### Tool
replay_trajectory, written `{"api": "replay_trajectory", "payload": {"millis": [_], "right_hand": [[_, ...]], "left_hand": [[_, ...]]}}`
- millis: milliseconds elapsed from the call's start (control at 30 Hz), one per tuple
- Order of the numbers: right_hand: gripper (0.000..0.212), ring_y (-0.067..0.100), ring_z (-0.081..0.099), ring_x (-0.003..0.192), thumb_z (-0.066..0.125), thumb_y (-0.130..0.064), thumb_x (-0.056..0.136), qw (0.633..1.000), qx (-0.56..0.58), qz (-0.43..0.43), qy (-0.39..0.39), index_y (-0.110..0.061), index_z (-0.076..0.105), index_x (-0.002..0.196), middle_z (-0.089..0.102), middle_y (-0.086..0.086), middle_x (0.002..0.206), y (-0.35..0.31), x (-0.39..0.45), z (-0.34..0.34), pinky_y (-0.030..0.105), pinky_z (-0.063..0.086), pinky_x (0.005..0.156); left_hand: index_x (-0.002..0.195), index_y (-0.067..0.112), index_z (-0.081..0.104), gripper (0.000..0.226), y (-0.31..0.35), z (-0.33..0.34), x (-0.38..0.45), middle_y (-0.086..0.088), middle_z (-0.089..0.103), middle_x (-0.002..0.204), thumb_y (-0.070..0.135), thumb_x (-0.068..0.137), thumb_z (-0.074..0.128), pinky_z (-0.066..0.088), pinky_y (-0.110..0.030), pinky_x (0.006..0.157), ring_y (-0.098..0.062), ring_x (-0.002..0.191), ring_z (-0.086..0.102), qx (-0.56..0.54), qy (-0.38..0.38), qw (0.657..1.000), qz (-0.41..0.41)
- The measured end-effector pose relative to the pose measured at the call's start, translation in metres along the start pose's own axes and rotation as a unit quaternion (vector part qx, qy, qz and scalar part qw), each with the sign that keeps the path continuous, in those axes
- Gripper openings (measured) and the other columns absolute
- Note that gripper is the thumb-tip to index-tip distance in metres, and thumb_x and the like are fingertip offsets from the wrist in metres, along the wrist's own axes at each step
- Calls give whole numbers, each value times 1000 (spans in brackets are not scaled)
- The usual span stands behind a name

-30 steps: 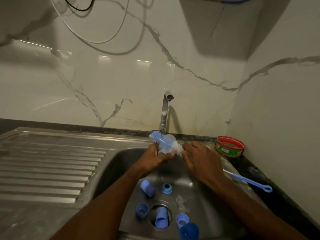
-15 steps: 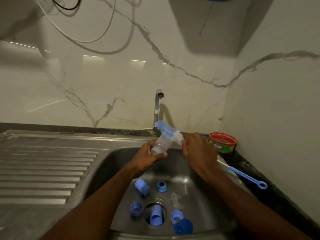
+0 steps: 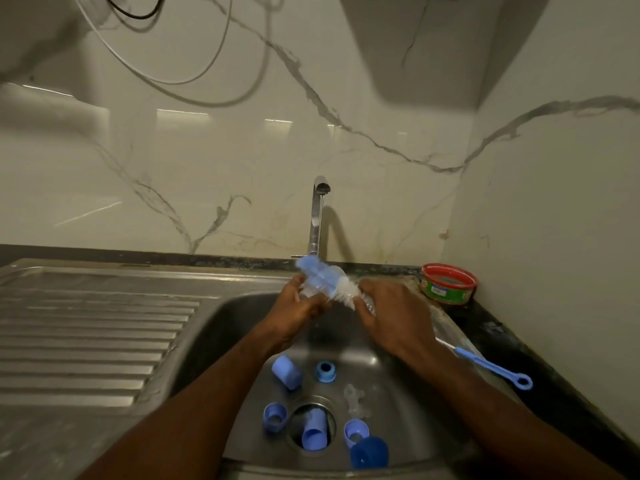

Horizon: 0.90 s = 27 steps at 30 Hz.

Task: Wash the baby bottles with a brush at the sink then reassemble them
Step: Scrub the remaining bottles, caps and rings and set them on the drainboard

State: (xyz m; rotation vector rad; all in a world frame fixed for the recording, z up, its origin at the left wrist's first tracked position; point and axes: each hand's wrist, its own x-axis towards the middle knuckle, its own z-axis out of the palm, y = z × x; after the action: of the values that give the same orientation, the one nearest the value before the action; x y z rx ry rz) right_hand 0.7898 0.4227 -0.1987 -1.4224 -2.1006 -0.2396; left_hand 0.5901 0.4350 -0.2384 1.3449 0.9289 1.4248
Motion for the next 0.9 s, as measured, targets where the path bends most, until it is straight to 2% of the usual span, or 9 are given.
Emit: {"api": "replay_trajectory", "payload": {"millis": [67,167,267,400,467,533,600,767,900], "right_hand": [[32,13,61,101,59,-43,99,1000,14,-21,-5,-30,63,128,68,-6,117,-2,-3,-1,25,43,82],[33,15,62,102,57,-44,99,999,-11,38,29,-29,62,128,66,-4,118,2,7,-3,32,51,87],[31,14,64,97,56,-43,99,998,-15,57,35,-28,63,125,69,-3,114,3,10,-1,32,54,83],[29,11,62,98,59,-44,98,999,27,-32,-11,-30,64,123,68,-7,112,-3,-2,-1,27,50,83],[33,11,62,99,59,-45,98,999,25,-16,14,-30,63,127,67,-6,115,-2,1,-2,30,51,86],[32,14,64,98,55,-45,99,999,-4,29,43,-30,62,127,68,-4,115,0,8,-2,34,55,84],[32,15,64,98,53,-45,100,998,-22,57,35,-29,62,127,68,-3,115,2,10,-2,34,55,83],[28,9,61,96,59,-47,97,998,45,-30,-34,-33,64,121,66,-11,109,-7,-5,-6,29,51,85],[20,12,64,87,60,-45,97,999,0,48,21,-32,66,111,69,-8,100,-1,10,-3,33,54,78]], "left_hand": [[130,19,58,56,-1,-4,-2,-5,69,124,30,79,80,58,-33,90,-19,114,67,38,5,999,16],[128,22,61,45,-1,-3,2,-3,70,122,13,86,76,58,-29,85,-16,110,68,37,0,999,7],[134,21,57,54,0,-1,3,-1,66,126,3,86,74,58,-26,83,-16,111,66,22,1,1000,-4],[126,20,58,43,-1,-6,-1,-3,68,121,8,88,74,57,-25,83,-18,111,67,14,-4,1000,7],[126,23,59,44,2,-3,-2,-2,69,120,9,87,73,58,-26,84,-19,111,67,12,-6,1000,9],[131,25,59,56,3,3,0,-4,69,124,12,81,79,59,-31,85,-23,112,69,-13,-21,1000,1],[134,23,57,68,4,3,1,-9,68,126,13,72,82,60,-34,84,-29,112,69,-55,-26,998,-23],[120,25,60,45,3,-2,-5,-8,67,123,22,80,81,57,-25,83,-17,107,69,35,-11,999,7],[131,19,61,47,2,1,-2,-4,70,124,12,87,75,59,-32,86,-22,111,69,18,-29,999,-5]]}}
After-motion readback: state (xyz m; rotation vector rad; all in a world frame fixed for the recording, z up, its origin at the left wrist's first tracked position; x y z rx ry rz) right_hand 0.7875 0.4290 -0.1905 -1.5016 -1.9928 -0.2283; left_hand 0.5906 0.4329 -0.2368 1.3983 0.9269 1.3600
